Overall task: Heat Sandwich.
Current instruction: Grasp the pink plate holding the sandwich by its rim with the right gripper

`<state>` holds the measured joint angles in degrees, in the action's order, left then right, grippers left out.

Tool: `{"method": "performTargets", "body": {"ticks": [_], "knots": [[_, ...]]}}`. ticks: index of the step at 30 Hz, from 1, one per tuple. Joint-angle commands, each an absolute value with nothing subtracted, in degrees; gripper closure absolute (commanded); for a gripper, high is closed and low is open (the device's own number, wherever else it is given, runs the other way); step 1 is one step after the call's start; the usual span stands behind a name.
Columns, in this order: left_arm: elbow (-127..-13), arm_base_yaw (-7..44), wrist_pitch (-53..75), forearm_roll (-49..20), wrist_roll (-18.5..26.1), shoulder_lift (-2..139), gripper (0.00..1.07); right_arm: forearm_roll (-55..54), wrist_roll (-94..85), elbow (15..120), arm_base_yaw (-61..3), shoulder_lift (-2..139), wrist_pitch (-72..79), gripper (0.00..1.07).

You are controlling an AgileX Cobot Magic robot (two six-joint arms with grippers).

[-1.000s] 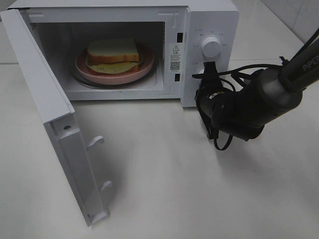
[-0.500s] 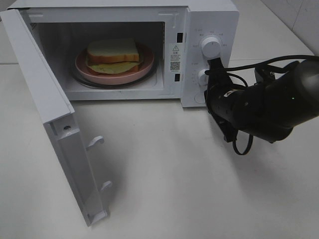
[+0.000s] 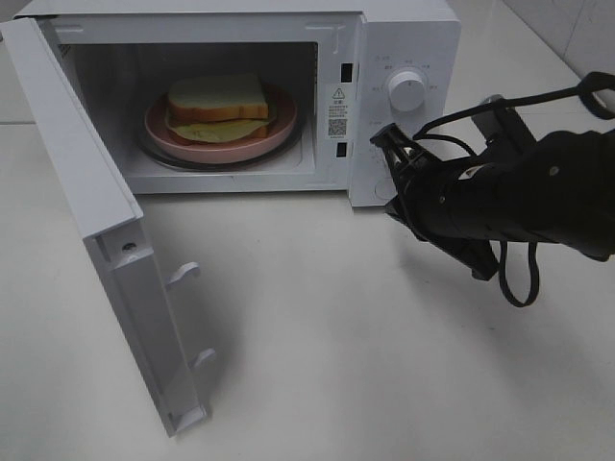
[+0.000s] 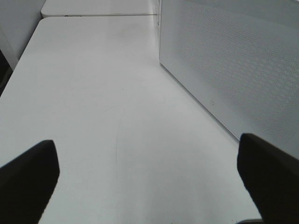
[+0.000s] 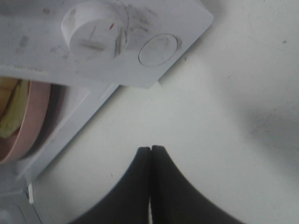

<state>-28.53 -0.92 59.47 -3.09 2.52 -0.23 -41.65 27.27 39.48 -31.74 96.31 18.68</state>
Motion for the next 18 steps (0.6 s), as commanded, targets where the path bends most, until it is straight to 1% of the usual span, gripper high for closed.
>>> {"method": "performTargets", "body": {"ticks": [1, 3, 7, 13, 16, 17, 18], "knots": [[-28.3, -0.9, 59.2, -3.6, 2.4, -1.5, 0.09, -40.9, 17.5, 39.3, -31.5, 93.4, 12.0, 1.07], [-28.3, -0.9, 59.2, -3.6, 2.4, -1.5, 0.09, -40.9, 15.2, 39.3, -31.5, 92.7, 10.0, 1.07], [-28.3, -0.9, 59.2, -3.6, 2.4, -1.5, 0.09, -40.9, 3.9, 39.4, -31.3, 89.2, -0.4, 1.05], [-28.3, -0.9, 59.2, -3.6, 2.4, -1.5, 0.09, -40.6, 0.0, 39.4, -31.3, 87.3, -8.6, 1.05], [-28.3, -0.9, 59.2, -3.6, 2.4, -1.5, 0.09, -37.9, -0.4, 39.9, -31.3, 86.7, -13.8, 1.04], [-28.3, -0.9, 59.2, -3.6, 2.4, -1.5, 0.09, -35.0, -0.4, 40.8, -31.3, 86.7, -17.8, 1.04], [-28.3, -0.9, 59.2, -3.6, 2.4, -1.5, 0.09, -35.0, -0.4, 40.8, -31.3, 86.7, -17.8, 1.04]]}}
